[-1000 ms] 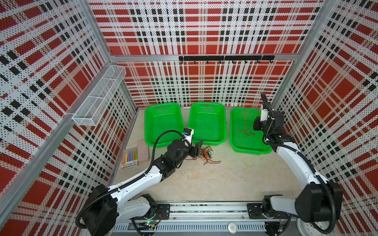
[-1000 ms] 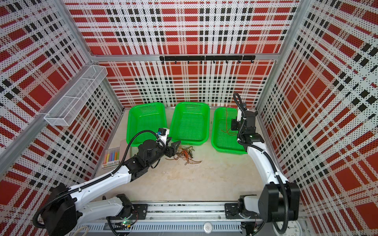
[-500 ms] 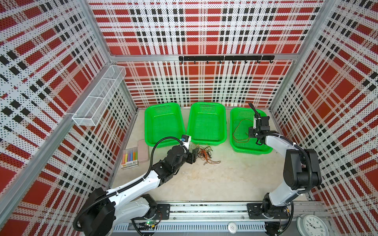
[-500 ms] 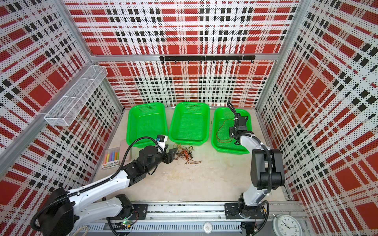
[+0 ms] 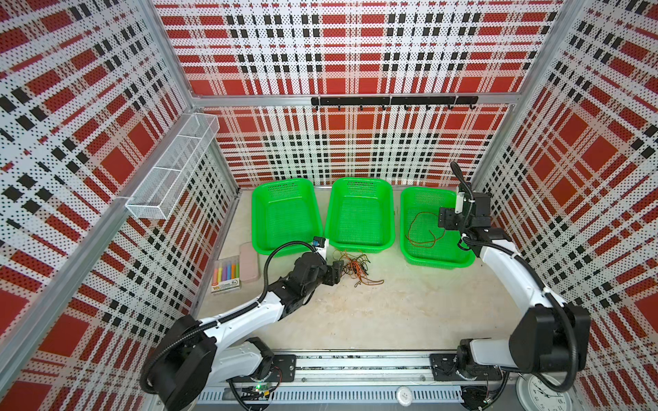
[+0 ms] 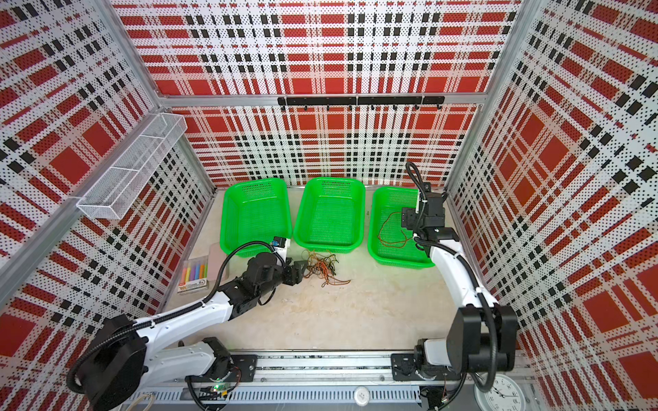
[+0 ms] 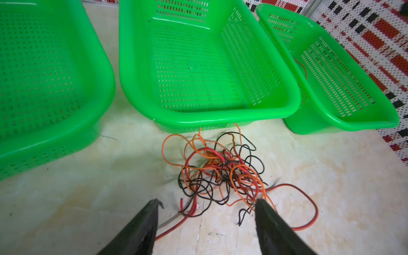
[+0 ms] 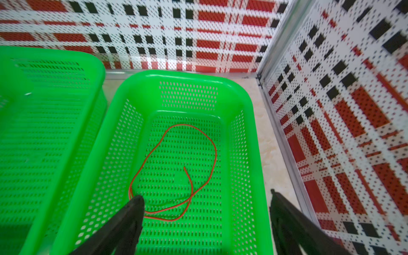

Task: Untangle and sort cables by color
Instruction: Place the cable in the container, then untie the cable.

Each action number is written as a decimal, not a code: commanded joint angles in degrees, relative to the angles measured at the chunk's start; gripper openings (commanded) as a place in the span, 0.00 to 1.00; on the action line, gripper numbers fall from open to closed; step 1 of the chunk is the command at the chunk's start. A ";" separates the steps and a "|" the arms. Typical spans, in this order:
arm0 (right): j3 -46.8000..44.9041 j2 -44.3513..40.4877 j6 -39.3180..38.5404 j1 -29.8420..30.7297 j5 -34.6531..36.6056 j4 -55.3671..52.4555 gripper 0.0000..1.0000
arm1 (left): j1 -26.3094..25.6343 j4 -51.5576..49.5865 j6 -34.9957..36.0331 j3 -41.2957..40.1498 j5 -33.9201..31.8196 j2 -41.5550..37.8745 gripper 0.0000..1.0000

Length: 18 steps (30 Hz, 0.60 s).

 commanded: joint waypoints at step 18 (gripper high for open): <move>-21.99 -1.06 1.51 40.75 -18.31 6.98 0.65 | -6.32 -1.78 10.19 6.29 -7.70 5.42 0.87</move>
